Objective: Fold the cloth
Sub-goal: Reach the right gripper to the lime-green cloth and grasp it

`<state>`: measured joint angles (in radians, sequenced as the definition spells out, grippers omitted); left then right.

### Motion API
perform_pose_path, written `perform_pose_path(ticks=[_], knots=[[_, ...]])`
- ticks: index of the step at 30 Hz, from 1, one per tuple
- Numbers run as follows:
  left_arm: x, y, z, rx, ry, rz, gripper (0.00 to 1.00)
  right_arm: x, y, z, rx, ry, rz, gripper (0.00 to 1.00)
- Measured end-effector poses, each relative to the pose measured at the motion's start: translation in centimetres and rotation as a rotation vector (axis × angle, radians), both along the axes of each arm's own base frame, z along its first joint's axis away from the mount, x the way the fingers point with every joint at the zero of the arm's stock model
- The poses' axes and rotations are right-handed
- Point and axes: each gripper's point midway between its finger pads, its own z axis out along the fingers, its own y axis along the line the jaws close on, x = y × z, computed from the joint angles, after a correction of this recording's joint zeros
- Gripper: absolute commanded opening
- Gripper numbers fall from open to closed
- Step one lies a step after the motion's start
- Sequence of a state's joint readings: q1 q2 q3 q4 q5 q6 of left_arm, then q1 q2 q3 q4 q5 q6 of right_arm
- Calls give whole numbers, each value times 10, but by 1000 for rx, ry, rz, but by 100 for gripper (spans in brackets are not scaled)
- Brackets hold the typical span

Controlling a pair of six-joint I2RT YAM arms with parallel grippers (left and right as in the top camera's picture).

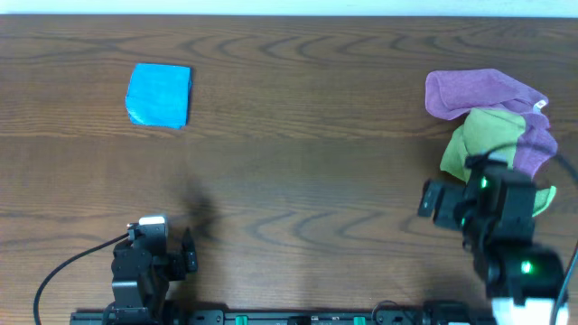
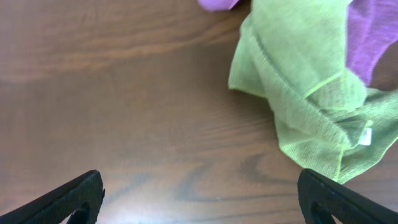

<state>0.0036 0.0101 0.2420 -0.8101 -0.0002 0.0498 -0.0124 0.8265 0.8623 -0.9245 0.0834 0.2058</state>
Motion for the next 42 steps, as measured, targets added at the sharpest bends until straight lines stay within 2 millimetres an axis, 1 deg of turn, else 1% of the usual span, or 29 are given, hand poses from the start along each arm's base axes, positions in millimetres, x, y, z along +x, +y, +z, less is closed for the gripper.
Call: perform_pose_path(ticks=[4,8,11,13,15,18,21,23,27,34,36,40,42], knots=[[0,0,0,0,0,0,95,18,-10,17,14,20,-87,99],[0,0,0,0,0,0,95,39,-28,33,15,18,-185,99],[0,0,0,0,0,0,95,47,-44,34,7,39,-250,99],[0,0,0,0,0,0,95,53,-59,30,2,67,-303,99],[0,0,0,0,0,0,95,55,-73,21,-1,103,-348,99],[0,0,0,0,0,0,95,57,-92,2,-1,172,-407,99],[0,0,0,0,0,0,95,64,-106,-19,-8,226,-429,99],[0,0,0,0,0,0,95,70,-112,-30,-25,252,-412,99],[0,0,0,0,0,0,95,77,-115,-48,-51,309,-359,99],[0,0,0,0,0,0,95,91,-118,-74,-65,352,-312,99],[0,0,0,0,0,0,95,92,-118,-83,-63,376,-299,99],[0,0,0,0,0,0,95,92,-114,-107,-42,447,-263,99],[0,0,0,0,0,0,95,92,-112,-118,-33,476,-253,97]])
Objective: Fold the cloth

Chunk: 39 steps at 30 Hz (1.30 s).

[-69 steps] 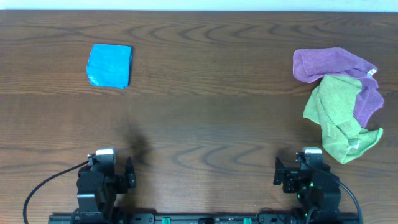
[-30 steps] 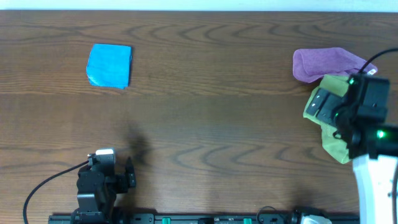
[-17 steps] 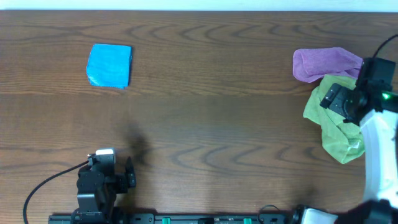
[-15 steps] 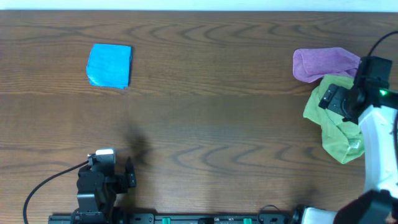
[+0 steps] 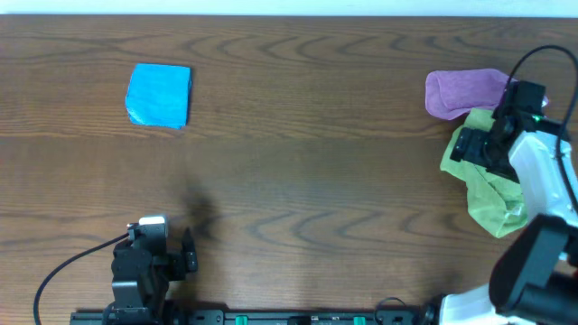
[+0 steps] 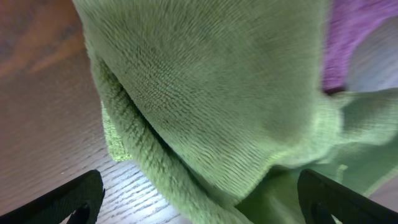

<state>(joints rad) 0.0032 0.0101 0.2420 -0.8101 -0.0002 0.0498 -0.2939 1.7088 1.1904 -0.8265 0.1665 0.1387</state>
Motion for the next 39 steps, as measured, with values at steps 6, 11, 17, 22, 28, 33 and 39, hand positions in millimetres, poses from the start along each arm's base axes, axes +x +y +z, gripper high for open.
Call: perform_pose_path(ticks=[6,11,17,22,28,33,39], knots=[[0,0,0,0,0,0,95,-3,3,-25,31,72,22,56],[0,0,0,0,0,0,95,-4,4,-30,38,83,24,1],[0,0,0,0,0,0,95,2,3,-2,13,1,26,1],[0,0,0,0,0,0,95,11,16,60,-28,-180,74,1],[0,0,0,0,0,0,95,17,79,130,12,-398,269,1],[0,0,0,0,0,0,95,19,138,139,63,-429,442,1],[0,0,0,0,0,0,95,16,182,138,96,-426,567,2]])
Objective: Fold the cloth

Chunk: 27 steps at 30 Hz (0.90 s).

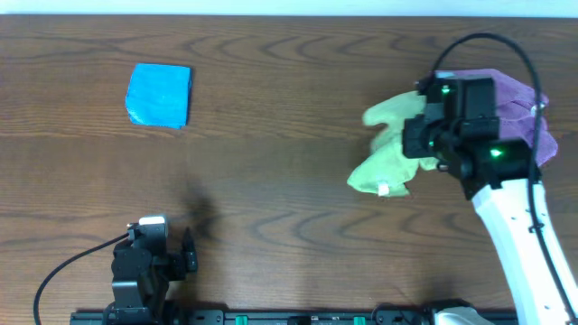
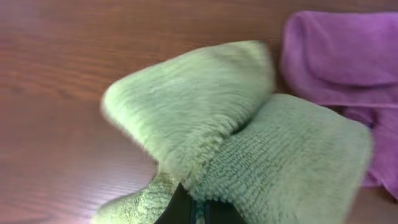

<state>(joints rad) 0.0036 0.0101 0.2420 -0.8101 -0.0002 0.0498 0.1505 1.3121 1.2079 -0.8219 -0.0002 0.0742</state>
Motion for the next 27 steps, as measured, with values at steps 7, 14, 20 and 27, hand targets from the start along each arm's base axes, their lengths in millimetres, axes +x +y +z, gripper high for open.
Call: perform_pose_path(ticks=[7,14,20,27], knots=[[0,0,0,0,0,0,95,-2,-16,-2,-110,2,-70,1],[0,0,0,0,0,0,95,-16,-99,1,-309,30,-378,1],[0,0,0,0,0,0,95,-40,-164,3,-372,74,-612,33],[0,0,0,0,0,0,95,-47,-168,-5,-310,113,-632,50]])
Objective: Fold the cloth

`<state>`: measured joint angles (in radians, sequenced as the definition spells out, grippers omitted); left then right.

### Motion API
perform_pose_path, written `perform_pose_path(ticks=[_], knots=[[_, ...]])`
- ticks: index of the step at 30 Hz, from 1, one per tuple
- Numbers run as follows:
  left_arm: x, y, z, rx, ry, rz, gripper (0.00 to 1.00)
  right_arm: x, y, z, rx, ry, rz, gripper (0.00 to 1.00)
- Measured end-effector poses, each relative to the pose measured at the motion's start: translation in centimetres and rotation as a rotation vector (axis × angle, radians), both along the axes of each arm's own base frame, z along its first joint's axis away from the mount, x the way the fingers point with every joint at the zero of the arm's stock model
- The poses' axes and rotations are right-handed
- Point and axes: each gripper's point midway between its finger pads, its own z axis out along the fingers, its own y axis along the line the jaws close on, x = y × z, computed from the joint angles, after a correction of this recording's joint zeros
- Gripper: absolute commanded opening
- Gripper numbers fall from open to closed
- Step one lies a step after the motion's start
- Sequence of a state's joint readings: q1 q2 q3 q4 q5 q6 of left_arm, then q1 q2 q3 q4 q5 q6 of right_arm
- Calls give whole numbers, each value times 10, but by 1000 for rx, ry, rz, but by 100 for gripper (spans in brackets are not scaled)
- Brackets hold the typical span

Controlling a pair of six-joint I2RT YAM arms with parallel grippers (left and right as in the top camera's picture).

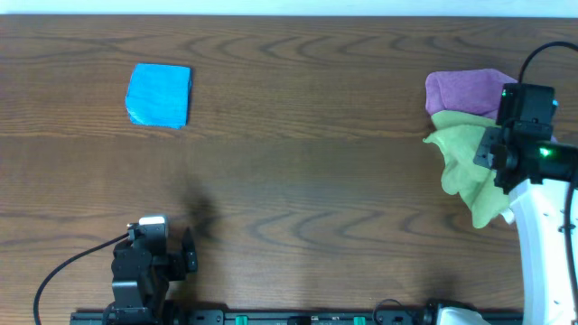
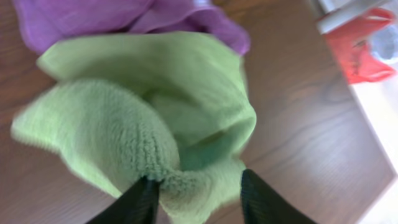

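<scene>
A crumpled green cloth (image 1: 462, 170) lies at the table's right side, its top edge against a purple cloth (image 1: 465, 91). My right gripper (image 1: 489, 153) is over the green cloth's right part. In the right wrist view the green cloth (image 2: 124, 118) bunches up between the fingers, and the gripper (image 2: 199, 186) stands partly open around that bunch. The purple cloth (image 2: 112, 15) shows beyond it. My left gripper (image 1: 188, 253) rests at the front left, far from the cloths; its jaws cannot be made out.
A folded blue cloth (image 1: 160, 94) lies at the back left. The right table edge runs close beside the green cloth, with a red object (image 2: 367, 53) beyond it. Bare wooden tabletop (image 1: 298, 181) spans the middle.
The right gripper and the green cloth were left of the purple cloth, near the middle; now both are back at the right edge. The fingers, then pinched shut on the cloth, now stand apart.
The right gripper first hung open in front of the cloth heap at the right. Then it was down over the green cloth, still open. Later it was shut on the cloth, to the left of the purple one. Now the cloth lies below the purple one, fingers apart.
</scene>
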<state>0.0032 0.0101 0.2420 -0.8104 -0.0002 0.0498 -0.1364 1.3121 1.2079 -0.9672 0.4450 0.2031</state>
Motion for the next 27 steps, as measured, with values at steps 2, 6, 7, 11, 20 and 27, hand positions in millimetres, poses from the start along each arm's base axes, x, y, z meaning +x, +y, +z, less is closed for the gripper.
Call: perform_pose_path(ticks=[2,6,7,11,20,27], knots=[[0,0,0,0,0,0,95,1,6,-3,35,3,21,53],[0,0,0,0,0,0,95,3,17,-8,91,5,57,22],[0,0,0,0,0,0,95,4,19,-9,105,3,64,1],[0,0,0,0,0,0,95,8,33,-22,187,15,103,1],[0,0,0,0,0,0,95,53,132,-13,445,-120,459,1],[0,0,0,0,0,0,95,31,245,-9,563,-67,791,1]])
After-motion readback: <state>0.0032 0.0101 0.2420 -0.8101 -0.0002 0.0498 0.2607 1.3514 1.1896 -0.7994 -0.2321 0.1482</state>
